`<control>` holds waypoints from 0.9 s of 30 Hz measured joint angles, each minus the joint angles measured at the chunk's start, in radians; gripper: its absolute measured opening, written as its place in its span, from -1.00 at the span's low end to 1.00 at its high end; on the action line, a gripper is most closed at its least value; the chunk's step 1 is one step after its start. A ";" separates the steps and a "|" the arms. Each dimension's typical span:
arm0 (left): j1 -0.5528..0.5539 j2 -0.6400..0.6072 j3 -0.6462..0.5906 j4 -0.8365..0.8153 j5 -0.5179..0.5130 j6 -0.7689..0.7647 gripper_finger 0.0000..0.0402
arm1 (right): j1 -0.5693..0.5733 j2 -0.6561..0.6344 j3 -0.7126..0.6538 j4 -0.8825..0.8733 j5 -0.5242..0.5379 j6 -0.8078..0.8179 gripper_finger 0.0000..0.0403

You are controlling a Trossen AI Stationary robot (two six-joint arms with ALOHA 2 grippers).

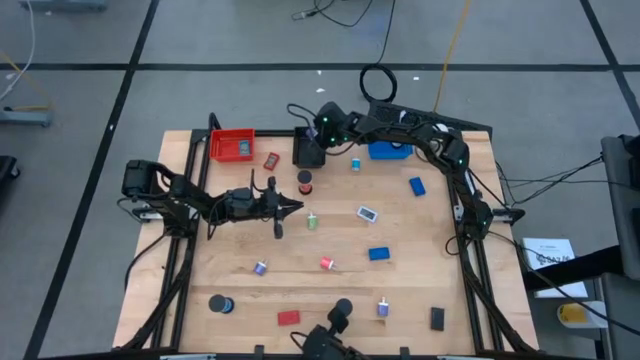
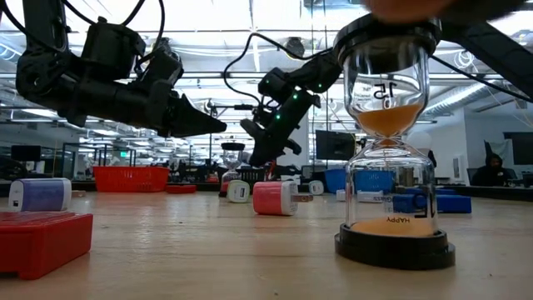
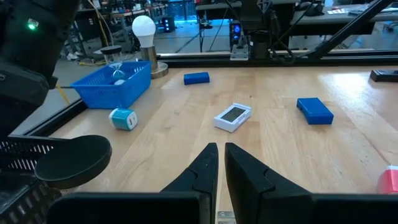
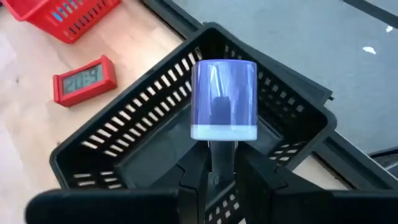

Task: Pick & Place Office items
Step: Put the top right blue charger adapter head into the black bin, then put the left blue charger adapter head into the black bin

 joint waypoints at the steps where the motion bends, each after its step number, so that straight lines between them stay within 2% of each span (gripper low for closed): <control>1: 0.000 0.000 0.000 0.000 0.000 0.000 -0.81 | 0.000 0.001 0.000 0.000 0.000 0.000 -0.73; 11: 0.000 0.000 0.000 0.000 0.000 -0.004 -0.81 | 0.003 0.000 0.000 -0.007 -0.001 0.007 -0.55; 15: 0.000 0.000 0.000 0.000 0.001 -0.004 -0.81 | 0.003 0.000 0.000 -0.017 0.000 0.007 -0.53; 20: 0.000 0.000 0.000 0.000 0.001 -0.004 -0.81 | 0.003 -0.016 -0.001 -0.031 0.010 -0.023 -0.60; 27: 0.000 0.000 0.000 -0.007 0.003 0.000 -0.81 | 0.044 -0.178 -0.039 -0.091 0.027 -0.185 -0.88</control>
